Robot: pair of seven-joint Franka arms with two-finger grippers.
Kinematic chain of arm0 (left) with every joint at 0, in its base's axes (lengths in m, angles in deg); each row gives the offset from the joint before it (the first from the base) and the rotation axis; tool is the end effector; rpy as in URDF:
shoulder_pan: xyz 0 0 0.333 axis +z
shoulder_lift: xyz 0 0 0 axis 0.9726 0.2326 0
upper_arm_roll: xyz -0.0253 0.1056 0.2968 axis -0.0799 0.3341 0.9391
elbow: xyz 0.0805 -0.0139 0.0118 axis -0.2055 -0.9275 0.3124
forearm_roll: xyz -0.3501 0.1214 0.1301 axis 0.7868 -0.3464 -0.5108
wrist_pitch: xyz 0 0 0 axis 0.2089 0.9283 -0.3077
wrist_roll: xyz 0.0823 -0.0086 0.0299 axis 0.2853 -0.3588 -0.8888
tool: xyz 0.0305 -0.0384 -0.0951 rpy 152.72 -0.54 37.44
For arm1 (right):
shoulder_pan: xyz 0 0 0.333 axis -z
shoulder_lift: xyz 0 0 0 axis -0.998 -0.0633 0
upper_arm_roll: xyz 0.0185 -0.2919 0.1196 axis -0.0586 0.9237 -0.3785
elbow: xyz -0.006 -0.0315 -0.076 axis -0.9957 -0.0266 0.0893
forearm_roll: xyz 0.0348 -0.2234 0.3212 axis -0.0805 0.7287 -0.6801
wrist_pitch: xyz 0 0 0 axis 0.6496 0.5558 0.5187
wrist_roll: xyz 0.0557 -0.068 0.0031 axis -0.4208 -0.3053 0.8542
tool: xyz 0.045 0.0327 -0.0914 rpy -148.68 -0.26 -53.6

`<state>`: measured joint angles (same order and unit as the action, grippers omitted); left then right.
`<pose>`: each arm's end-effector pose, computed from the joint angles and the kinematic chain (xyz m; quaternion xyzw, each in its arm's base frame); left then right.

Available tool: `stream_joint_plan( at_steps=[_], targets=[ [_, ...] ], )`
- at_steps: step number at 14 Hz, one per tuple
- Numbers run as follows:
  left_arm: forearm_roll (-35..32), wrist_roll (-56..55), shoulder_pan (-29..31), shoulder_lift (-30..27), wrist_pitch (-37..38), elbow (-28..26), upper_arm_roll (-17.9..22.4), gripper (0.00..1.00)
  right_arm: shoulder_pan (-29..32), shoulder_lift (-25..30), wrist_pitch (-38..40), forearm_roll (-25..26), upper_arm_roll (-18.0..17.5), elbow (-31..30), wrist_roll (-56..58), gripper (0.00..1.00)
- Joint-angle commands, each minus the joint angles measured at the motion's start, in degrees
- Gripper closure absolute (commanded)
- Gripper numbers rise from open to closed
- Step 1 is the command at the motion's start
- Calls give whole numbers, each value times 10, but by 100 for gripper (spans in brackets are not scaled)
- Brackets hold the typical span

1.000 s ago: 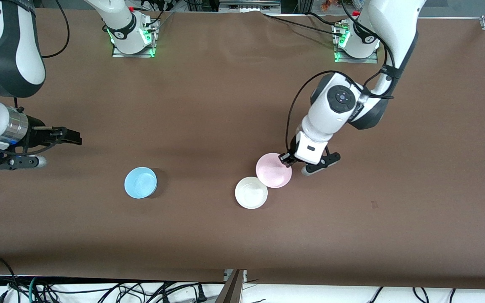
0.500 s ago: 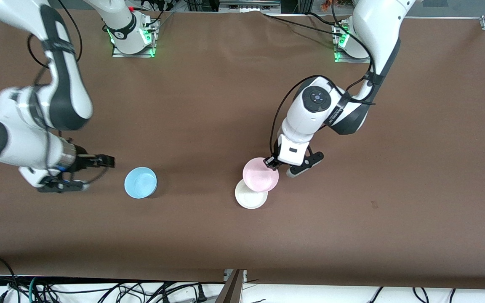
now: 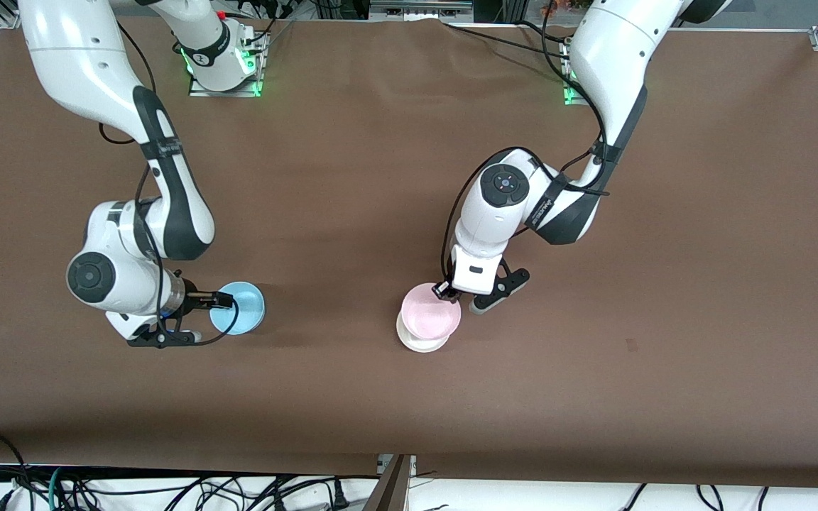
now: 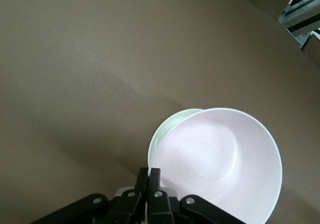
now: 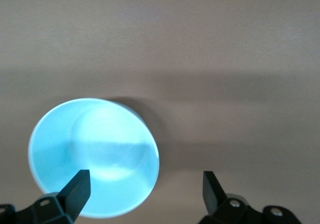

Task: Stack pink and blue bowls on white bowl
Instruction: 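Release the pink bowl with the left gripper while the right gripper grasps the blue bowl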

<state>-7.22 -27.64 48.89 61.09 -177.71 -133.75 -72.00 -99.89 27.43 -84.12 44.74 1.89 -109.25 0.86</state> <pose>0.6228 -0.4035 0.2813 0.9383 0.3184 0.0856 0.1045 0.6909 0.0918 0.2326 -0.9991 -0.0069 0.0410 0.0058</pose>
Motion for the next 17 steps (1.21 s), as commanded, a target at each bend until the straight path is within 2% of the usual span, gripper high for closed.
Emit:
stream_joint_plan(
  at_steps=[1,4,6,8,10,12,17],
  targets=[
    [-16,-20,-12,31,14,47,13,100,2,-10,-13,-29,0,4,-4,10],
    [-16,-30,-12,46,14,62,13,100,2,-13,-13,-33,0,4,-1,34],
    [-16,-31,-13,57,14,74,13,100,5,-16,-13,-34,0,4,3,43],
    [-16,-40,-16,58,14,76,14,100,8,-16,-13,-34,0,-2,4,47],
    [-16,-41,-19,60,14,76,14,100,9,-16,-13,-39,0,-3,5,59],
    [-16,-41,-20,65,14,76,15,100,10,-16,-13,-39,0,-3,6,74],
    [-16,-42,-24,71,14,76,16,100,10,-16,-13,-41,0,-3,5,99]
  ],
)
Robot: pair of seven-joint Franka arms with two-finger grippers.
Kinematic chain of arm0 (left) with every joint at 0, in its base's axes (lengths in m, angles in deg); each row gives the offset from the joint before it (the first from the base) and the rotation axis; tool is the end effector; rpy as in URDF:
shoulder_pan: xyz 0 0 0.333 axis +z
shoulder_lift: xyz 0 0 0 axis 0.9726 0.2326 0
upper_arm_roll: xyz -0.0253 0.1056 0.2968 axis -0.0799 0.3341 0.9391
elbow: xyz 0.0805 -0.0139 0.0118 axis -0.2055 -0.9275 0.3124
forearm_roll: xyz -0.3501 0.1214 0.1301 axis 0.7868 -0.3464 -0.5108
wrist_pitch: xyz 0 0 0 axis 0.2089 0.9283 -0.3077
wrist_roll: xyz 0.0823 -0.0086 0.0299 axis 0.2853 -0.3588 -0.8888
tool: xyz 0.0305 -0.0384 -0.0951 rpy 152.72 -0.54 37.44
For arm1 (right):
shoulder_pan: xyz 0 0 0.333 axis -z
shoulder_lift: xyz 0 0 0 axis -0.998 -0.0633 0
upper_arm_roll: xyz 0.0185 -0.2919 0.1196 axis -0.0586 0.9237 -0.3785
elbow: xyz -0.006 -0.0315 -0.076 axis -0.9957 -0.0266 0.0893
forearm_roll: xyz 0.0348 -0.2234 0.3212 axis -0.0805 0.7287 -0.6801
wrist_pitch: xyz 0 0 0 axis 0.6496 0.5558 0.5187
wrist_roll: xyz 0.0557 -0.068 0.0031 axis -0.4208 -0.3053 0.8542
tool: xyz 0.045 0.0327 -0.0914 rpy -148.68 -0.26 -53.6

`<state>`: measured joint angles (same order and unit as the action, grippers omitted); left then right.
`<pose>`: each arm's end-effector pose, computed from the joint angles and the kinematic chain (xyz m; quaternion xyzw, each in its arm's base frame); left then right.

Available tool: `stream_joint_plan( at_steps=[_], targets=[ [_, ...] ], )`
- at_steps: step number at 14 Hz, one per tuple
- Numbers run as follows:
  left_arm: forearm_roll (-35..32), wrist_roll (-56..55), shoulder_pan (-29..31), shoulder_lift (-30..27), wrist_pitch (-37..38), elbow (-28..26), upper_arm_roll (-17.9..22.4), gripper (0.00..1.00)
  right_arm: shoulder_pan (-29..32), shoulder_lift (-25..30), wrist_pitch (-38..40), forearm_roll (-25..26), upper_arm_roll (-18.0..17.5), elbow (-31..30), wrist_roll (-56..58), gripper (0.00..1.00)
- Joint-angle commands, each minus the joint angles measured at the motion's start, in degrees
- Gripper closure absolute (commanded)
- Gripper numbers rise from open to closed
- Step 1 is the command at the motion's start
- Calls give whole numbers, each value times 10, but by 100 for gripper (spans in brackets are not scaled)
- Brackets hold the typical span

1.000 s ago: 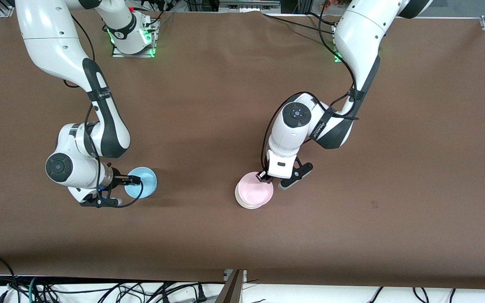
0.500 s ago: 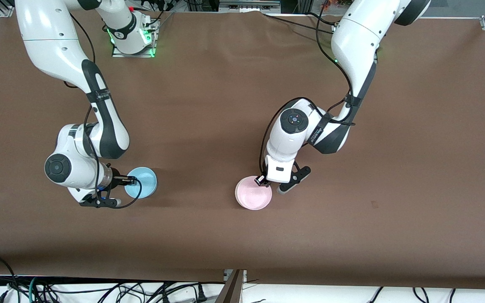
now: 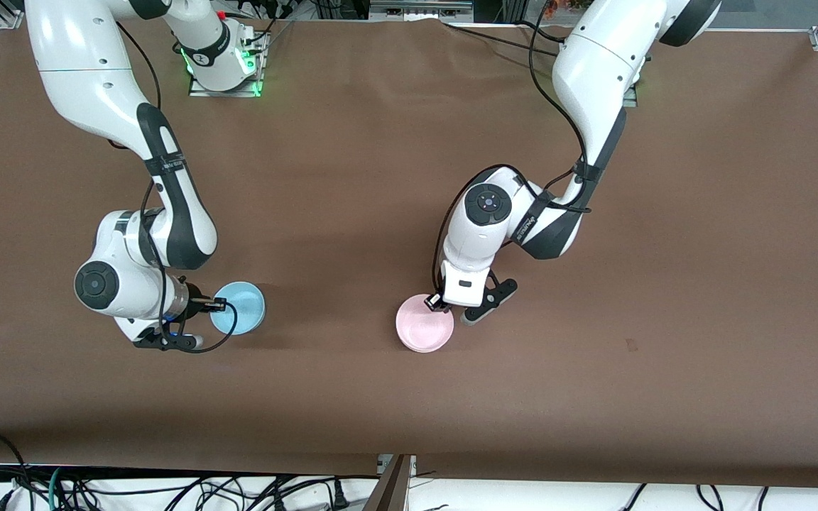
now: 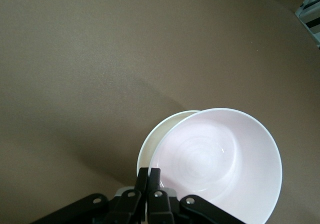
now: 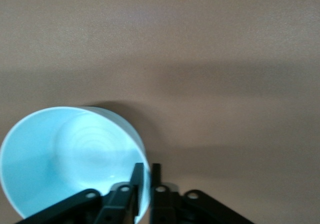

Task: Stack pink and blue bowls on white bowl
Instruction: 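Release the pink bowl with the left gripper while the right gripper grasps the blue bowl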

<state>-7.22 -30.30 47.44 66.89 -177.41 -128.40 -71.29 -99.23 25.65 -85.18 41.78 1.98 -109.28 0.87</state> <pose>0.6305 -0.4190 0.2484 0.9331 0.3360 0.0790 0.1011 0.6906 0.0841 0.2124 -0.9985 0.0154 0.0479 0.0229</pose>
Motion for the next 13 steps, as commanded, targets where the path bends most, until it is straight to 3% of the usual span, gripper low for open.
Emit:
stream_joint_plan(
  at_steps=[1,11,13],
  targets=[
    [-16,-14,-10,13,11,22,9,100,3,2,-1,-17,-1,-1,6,100],
    [-24,-13,-12,16,11,21,10,100,0,51,70,-36,0,48,1,100],
    [-25,-13,-12,16,11,22,10,90,0,52,116,-35,1,82,1,100]
  ],
)
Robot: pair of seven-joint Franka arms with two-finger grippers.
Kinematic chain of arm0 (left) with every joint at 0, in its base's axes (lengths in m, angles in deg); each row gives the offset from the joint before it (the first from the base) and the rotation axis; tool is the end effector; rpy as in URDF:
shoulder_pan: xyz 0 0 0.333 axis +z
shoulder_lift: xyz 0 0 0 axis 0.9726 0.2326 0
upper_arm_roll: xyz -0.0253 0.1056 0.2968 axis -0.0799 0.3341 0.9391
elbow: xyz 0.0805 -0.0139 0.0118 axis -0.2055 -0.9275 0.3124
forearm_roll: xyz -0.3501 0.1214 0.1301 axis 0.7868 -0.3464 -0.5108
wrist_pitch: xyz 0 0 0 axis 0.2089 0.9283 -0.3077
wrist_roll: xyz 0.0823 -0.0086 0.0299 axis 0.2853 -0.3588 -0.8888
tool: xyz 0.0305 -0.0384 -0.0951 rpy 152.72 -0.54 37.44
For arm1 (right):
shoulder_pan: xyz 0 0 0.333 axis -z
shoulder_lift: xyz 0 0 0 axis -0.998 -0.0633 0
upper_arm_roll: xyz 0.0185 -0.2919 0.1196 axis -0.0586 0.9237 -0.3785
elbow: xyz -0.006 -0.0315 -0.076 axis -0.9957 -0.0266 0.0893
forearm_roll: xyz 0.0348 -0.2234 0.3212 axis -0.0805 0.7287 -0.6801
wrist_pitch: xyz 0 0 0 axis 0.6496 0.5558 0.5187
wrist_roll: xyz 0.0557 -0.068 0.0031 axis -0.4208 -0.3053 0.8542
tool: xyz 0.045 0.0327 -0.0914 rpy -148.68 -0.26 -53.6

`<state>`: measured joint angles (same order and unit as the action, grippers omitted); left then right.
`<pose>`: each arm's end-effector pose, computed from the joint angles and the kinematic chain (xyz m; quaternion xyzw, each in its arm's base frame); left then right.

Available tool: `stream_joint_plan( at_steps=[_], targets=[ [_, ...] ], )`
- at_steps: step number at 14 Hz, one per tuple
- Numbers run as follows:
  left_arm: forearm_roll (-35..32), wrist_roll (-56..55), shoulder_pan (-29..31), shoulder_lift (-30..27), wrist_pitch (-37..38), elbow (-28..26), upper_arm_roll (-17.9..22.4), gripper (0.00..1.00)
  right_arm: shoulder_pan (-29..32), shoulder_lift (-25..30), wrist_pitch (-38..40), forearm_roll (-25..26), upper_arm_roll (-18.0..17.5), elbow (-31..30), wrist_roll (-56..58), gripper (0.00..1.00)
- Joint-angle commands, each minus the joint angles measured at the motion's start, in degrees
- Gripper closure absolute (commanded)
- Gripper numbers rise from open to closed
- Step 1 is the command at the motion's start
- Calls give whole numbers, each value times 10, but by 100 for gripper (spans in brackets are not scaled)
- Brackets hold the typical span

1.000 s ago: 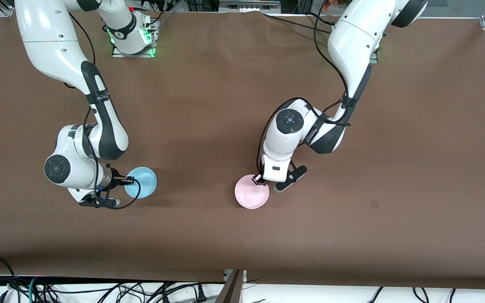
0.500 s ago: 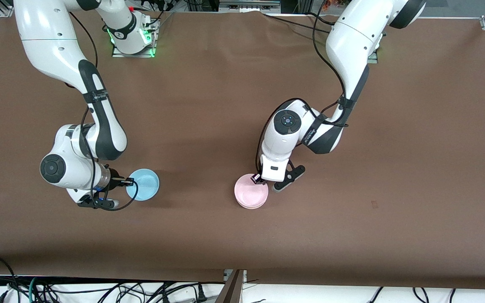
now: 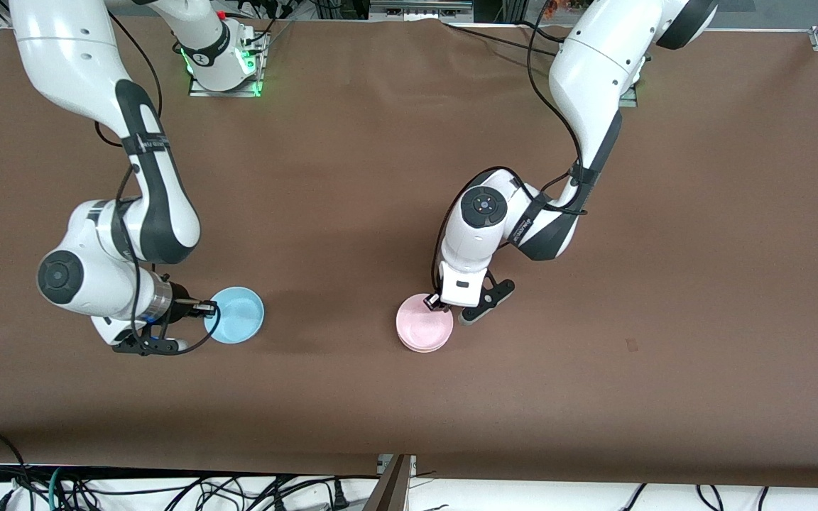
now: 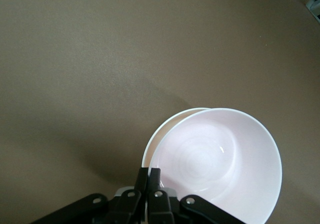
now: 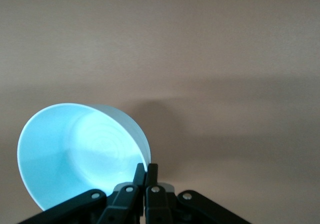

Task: Stack pink and blue bowls on white bowl
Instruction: 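Release the pink bowl with the left gripper while the right gripper grasps the blue bowl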

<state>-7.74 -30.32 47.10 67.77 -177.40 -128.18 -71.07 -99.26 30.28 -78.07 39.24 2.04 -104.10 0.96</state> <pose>0.6289 -0.4206 0.2384 0.9353 0.3319 0.0787 0.0942 0.7064 0.0943 0.2991 -0.9980 0.0168 0.0272 0.0552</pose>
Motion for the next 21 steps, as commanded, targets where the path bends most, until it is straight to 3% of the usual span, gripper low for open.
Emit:
stream_joint_plan(
  at_steps=[1,4,11,18,19,21],
  targets=[
    [-20,-12,-9,7,11,20,8,85,1,6,68,-8,2,44,1,100],
    [-20,-11,-8,7,11,20,8,76,5,16,127,-8,8,77,1,100],
    [-17,-12,-8,2,17,39,9,76,9,37,164,-13,0,92,-8,100],
    [-19,-12,-8,7,51,66,9,92,-6,35,149,-21,-3,92,-60,100],
    [-19,-12,-8,10,50,65,9,99,-6,33,148,-21,-3,92,-60,100],
    [-20,-12,-8,21,47,65,10,100,-6,31,148,-36,-3,92,-70,100]
  ],
)
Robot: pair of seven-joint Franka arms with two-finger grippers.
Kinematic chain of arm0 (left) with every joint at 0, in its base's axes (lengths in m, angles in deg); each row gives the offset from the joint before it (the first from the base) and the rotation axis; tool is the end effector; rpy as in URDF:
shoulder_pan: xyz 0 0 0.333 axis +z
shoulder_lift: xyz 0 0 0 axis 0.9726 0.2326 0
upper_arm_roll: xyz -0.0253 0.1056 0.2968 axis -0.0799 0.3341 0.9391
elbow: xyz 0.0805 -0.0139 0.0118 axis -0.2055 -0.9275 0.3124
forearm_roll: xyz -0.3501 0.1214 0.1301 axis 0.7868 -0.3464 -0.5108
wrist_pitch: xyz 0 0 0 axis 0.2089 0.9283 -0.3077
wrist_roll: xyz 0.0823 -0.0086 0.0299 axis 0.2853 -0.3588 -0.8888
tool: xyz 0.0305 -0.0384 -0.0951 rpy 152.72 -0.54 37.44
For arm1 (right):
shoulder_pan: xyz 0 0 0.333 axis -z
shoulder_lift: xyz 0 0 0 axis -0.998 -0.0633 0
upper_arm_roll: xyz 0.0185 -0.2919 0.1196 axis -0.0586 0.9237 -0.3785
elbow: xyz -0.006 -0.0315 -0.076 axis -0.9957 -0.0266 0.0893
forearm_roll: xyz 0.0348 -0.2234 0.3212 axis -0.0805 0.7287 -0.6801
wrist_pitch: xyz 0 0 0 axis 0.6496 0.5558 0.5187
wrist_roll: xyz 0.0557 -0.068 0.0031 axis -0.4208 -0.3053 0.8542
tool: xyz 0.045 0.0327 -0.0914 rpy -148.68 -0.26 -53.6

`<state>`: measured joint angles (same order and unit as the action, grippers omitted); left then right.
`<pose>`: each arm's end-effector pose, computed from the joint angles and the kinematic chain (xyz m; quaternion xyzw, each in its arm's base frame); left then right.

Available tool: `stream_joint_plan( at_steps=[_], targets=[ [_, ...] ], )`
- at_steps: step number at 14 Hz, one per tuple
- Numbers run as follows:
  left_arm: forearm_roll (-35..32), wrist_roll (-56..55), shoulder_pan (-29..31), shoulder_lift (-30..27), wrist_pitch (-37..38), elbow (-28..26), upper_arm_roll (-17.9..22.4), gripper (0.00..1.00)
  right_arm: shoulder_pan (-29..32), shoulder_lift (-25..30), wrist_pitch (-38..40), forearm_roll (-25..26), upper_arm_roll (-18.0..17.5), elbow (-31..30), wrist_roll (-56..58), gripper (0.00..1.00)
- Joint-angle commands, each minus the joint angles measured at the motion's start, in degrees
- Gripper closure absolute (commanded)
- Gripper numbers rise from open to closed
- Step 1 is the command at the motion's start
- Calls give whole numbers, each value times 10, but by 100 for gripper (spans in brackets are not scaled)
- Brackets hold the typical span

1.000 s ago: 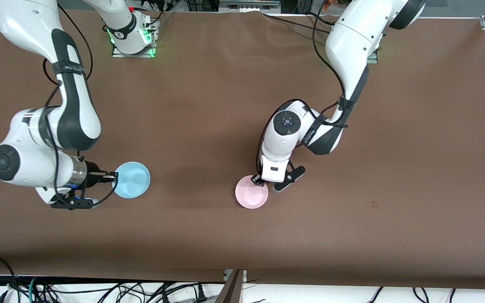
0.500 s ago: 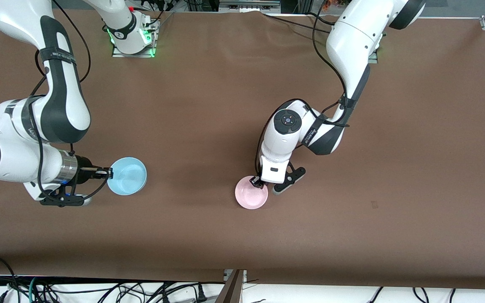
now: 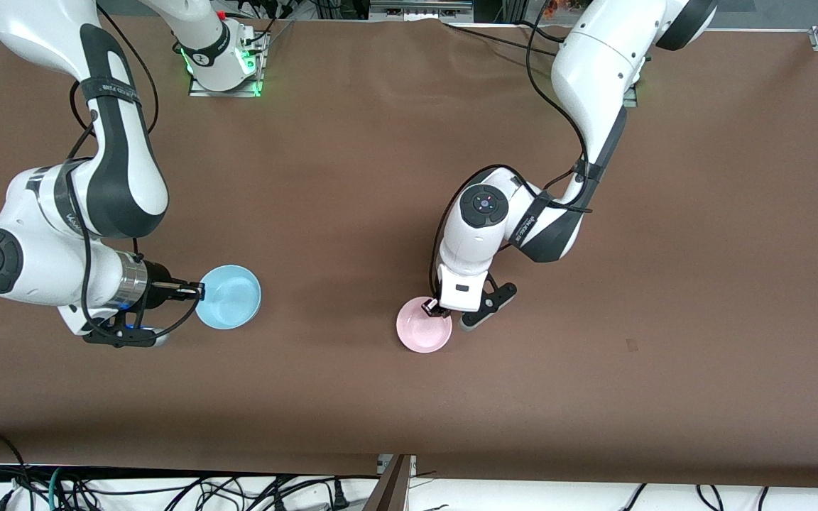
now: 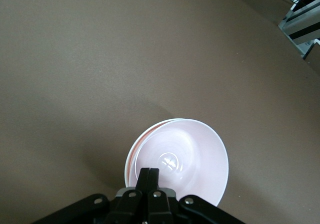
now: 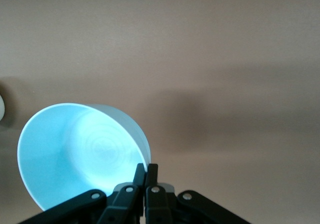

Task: Stack pink and blue bowls on white bowl
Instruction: 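Carry the blue bowl onto the stacked bowls while the left gripper withdraws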

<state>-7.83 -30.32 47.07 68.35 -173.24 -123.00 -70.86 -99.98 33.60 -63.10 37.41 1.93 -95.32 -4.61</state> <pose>0.6438 -0.4239 0.2653 0.9333 0.3359 0.0849 0.0942 0.7035 0.1176 0.3909 -0.9942 0.0413 0.0596 0.0789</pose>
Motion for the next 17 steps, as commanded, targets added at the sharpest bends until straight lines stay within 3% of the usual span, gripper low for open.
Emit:
stream_joint_plan(
  at_steps=[1,12,17],
  targets=[
    [-20,-12,-8,21,5,13,10,100,1,-3,-1,-18,-2,4,-15,100],
    [-29,-11,-7,27,12,38,15,100,-8,-5,-13,-22,-2,3,-26,100],
    [-27,0,0,15,86,66,13,100,-41,-23,-62,-22,-2,4,-87,100]
  ],
)
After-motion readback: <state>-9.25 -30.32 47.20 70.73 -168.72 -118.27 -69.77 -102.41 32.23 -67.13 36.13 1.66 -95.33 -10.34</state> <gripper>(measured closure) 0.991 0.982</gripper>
